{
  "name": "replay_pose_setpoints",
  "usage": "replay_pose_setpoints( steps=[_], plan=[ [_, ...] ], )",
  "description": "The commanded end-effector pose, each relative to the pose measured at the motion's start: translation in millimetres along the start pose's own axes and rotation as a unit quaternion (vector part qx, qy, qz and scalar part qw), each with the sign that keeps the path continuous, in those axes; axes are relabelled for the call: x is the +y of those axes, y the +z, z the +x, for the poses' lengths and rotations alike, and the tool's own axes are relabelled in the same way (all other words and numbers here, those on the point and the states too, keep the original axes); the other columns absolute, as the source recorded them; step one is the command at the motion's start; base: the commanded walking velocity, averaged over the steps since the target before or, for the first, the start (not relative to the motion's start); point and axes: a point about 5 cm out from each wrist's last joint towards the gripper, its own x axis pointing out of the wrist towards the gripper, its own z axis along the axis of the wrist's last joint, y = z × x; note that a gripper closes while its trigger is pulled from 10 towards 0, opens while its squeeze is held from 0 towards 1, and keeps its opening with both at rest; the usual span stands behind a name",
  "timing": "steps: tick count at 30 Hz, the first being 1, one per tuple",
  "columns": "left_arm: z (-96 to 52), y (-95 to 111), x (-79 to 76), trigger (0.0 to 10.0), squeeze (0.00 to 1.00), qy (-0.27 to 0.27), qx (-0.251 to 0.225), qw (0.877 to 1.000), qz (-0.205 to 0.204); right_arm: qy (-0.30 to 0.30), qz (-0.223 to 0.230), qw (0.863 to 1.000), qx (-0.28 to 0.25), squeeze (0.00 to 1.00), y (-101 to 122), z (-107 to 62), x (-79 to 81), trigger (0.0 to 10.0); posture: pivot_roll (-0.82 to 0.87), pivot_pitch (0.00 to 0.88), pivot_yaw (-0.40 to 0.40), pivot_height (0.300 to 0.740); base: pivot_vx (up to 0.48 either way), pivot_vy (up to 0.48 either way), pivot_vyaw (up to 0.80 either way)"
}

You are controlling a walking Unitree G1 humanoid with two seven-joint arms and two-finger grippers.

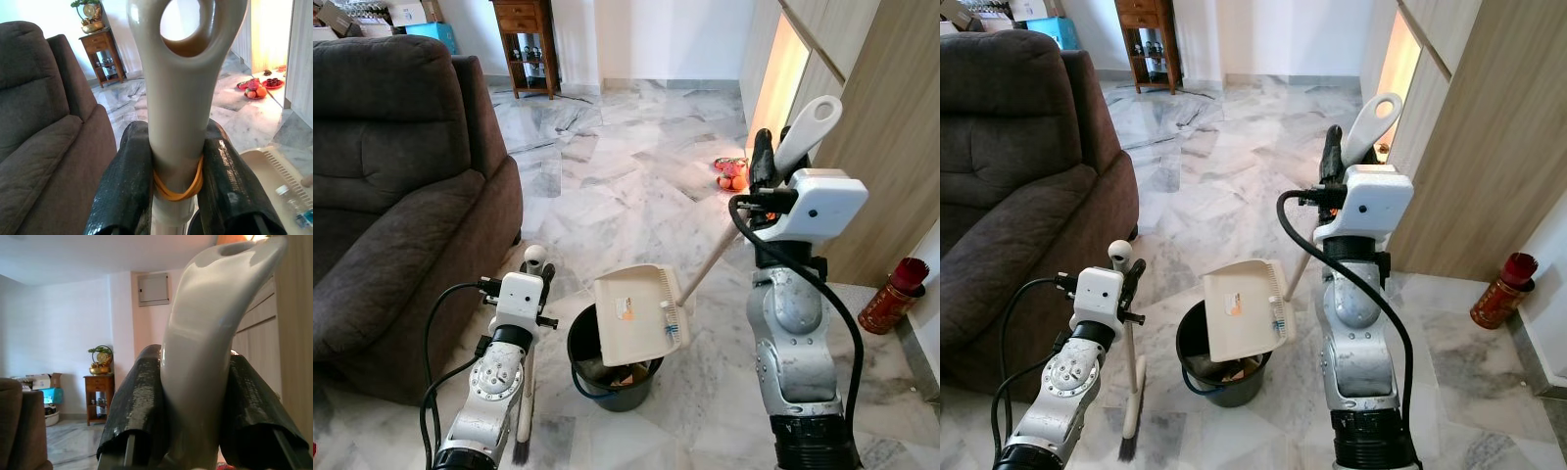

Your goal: Sweep floor

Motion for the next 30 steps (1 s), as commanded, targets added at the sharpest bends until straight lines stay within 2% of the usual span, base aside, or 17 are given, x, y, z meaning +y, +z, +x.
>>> replay_pose_setpoints(
  steps=[1, 14, 30],
  plan=[
    [1.5, 9.0, 1.3, 10.0, 0.0, -0.004, -0.024, 0.999, 0.022, 0.004, 0.012, 0.998, -0.062, 0.0, 22.0, 3.0, 6.2, 10.0, 0.14, 0.0, 0.03, 0.74, 0.0, 0.0, 0.0],
    [2.2, 10.0, -0.1, 10.0, 0.0, -0.004, -0.027, 0.999, 0.019, 0.057, -0.001, 0.995, -0.087, 0.0, 23.8, -11.7, 38.9, 10.0, 0.15, 0.0, 0.028, 0.74, 0.0, 0.0, 0.0],
    [0.7, 8.8, -1.5, 10.0, 0.0, -0.008, -0.023, 1.0, 0.02, 0.095, -0.043, 0.986, -0.129, 0.0, 30.1, -18.2, 55.3, 10.0, 0.15, 0.0, 0.028, 0.74, 0.0, 0.0, 0.0]
  ],
)
